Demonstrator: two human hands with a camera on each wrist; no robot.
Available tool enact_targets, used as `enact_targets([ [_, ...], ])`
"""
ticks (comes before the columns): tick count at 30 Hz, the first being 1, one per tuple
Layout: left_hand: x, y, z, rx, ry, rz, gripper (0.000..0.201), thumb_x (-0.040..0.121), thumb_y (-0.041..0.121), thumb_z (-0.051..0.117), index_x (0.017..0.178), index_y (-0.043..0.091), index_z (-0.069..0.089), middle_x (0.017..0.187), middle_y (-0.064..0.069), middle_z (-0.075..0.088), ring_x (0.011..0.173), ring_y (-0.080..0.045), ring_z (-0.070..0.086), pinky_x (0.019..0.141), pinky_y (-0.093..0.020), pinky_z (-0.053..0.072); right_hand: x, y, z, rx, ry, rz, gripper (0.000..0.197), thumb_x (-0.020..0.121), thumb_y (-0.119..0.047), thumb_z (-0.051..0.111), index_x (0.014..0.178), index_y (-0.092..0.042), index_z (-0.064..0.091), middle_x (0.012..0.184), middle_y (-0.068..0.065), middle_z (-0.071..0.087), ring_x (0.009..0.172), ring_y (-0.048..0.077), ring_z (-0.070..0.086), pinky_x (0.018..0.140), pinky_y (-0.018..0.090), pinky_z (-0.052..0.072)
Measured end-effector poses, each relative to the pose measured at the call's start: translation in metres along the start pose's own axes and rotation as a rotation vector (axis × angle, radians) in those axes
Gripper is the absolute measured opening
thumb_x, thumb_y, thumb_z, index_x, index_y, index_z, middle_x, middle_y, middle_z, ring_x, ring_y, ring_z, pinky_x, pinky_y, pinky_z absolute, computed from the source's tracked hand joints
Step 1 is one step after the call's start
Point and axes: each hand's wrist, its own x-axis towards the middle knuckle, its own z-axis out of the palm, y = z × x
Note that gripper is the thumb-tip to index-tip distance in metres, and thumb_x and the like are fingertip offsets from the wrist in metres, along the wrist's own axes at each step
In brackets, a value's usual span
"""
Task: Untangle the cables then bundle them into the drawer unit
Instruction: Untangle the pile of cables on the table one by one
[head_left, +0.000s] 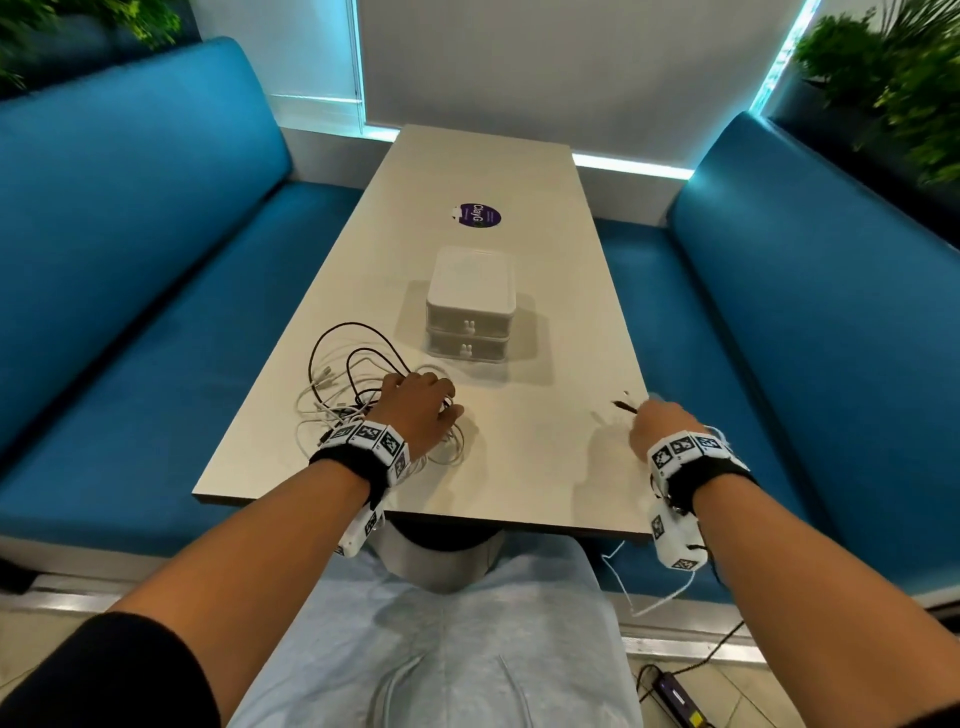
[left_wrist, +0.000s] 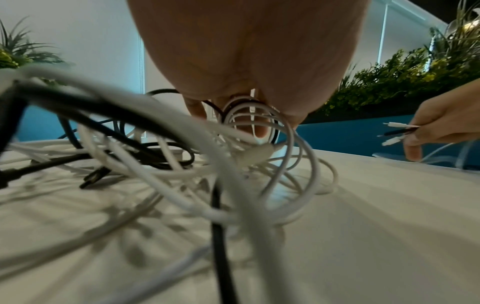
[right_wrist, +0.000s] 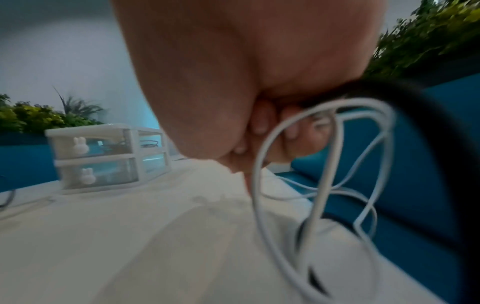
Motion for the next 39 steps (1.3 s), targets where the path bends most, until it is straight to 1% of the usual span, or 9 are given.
enact_targets([
  [2, 0.001, 0.002, -0.002, 0.006, -0.004, 0.006, 0.036, 0.101, 0.046, 0.040, 0.125, 0.024, 0.057, 0.126, 0.003, 0.059, 0.121, -0.020, 0.050, 0.107, -0.043, 0.026, -0.001, -0.023, 0.005, 0.080, -0.041, -0.113, 0.025, 0.097, -0.020, 0.041, 0.108, -0.006, 0.060, 0.104, 0.013, 0.065, 0.081, 0.030, 0.060, 0.068, 0.032, 0.045],
  [5, -0.001, 0.000, -0.006, 0.009, -0.001, 0.006, 0.038, 0.103, 0.046, 0.031, 0.118, 0.024, 0.059, 0.118, 0.003, 0.060, 0.116, -0.021, 0.052, 0.104, -0.044, 0.027, -0.004, -0.059, 0.015, 0.182, -0.045, -0.273, 0.034, 0.100, -0.034, 0.036, 0.109, -0.015, 0.063, 0.106, 0.010, 0.066, 0.089, 0.028, 0.062, 0.077, 0.035, 0.049],
  [9, -0.007, -0.009, -0.013, -0.068, 0.057, -0.024, 0.038, 0.106, 0.037, 0.022, 0.113, 0.025, 0.058, 0.111, 0.001, 0.058, 0.112, -0.023, 0.052, 0.102, -0.045, 0.028, -0.019, -0.099, 0.015, 0.283, 0.018, -0.411, 0.031, 0.102, -0.034, 0.033, 0.109, -0.021, 0.061, 0.104, 0.010, 0.065, 0.092, 0.031, 0.062, 0.081, 0.039, 0.050],
  [16, -0.013, -0.038, -0.021, -0.122, 0.160, -0.063, 0.033, 0.093, 0.012, 0.048, 0.125, 0.020, 0.056, 0.125, -0.002, 0.056, 0.120, -0.025, 0.049, 0.101, -0.041, 0.028, -0.028, -0.121, 0.013, -0.002, 0.146, -0.477, 0.030, 0.104, -0.031, 0.030, 0.119, -0.014, 0.050, 0.096, 0.012, 0.063, 0.071, 0.028, 0.055, 0.062, 0.035, 0.046],
  [19, -0.016, -0.044, -0.025, -0.074, 0.150, -0.074, 0.041, 0.086, 0.009, 0.051, 0.124, 0.022, 0.055, 0.125, -0.001, 0.056, 0.120, -0.024, 0.047, 0.101, -0.041, 0.028, -0.027, -0.121, 0.012, 0.135, 0.113, -0.467, 0.031, 0.103, -0.032, 0.030, 0.113, -0.014, 0.053, 0.094, 0.013, 0.063, 0.076, 0.032, 0.059, 0.068, 0.039, 0.051],
  [27, -0.020, -0.068, -0.034, 0.126, 0.232, -0.241, 0.036, 0.085, 0.021, 0.054, 0.121, 0.020, 0.054, 0.120, -0.004, 0.054, 0.112, -0.026, 0.047, 0.091, -0.042, 0.032, -0.028, -0.135, 0.007, 0.389, 0.115, -0.549, 0.030, 0.103, -0.033, 0.029, 0.105, -0.020, 0.056, 0.086, 0.011, 0.066, 0.073, 0.031, 0.060, 0.071, 0.042, 0.052],
  [32, -0.029, -0.079, -0.022, 0.164, 0.037, -0.364, 0.040, 0.096, 0.043, 0.042, 0.127, 0.021, 0.052, 0.126, -0.007, 0.054, 0.115, -0.030, 0.050, 0.096, -0.047, 0.033, -0.037, -0.157, 0.009, 0.416, 0.098, -0.659, 0.028, 0.102, -0.033, 0.035, 0.102, -0.016, 0.058, 0.083, 0.011, 0.067, 0.075, 0.032, 0.060, 0.071, 0.043, 0.051],
  [35, -0.032, -0.083, -0.013, 0.070, -0.034, -0.377, 0.039, 0.100, 0.044, 0.036, 0.128, 0.021, 0.053, 0.126, -0.008, 0.055, 0.117, -0.032, 0.050, 0.094, -0.047, 0.042, -0.043, -0.168, 0.015, 0.376, 0.064, -0.724, 0.024, 0.101, -0.038, 0.040, 0.087, -0.023, 0.051, 0.081, 0.008, 0.067, 0.074, 0.029, 0.059, 0.067, 0.040, 0.049],
  [39, -0.032, -0.083, -0.012, -0.005, -0.033, -0.357, 0.036, 0.102, 0.041, 0.037, 0.123, 0.018, 0.055, 0.123, -0.009, 0.055, 0.118, -0.032, 0.048, 0.088, -0.045, 0.049, -0.048, -0.172, 0.025, 0.301, -0.008, -0.772, 0.024, 0.102, -0.038, 0.040, 0.085, -0.024, 0.051, 0.084, 0.010, 0.067, 0.075, 0.028, 0.058, 0.068, 0.037, 0.046],
])
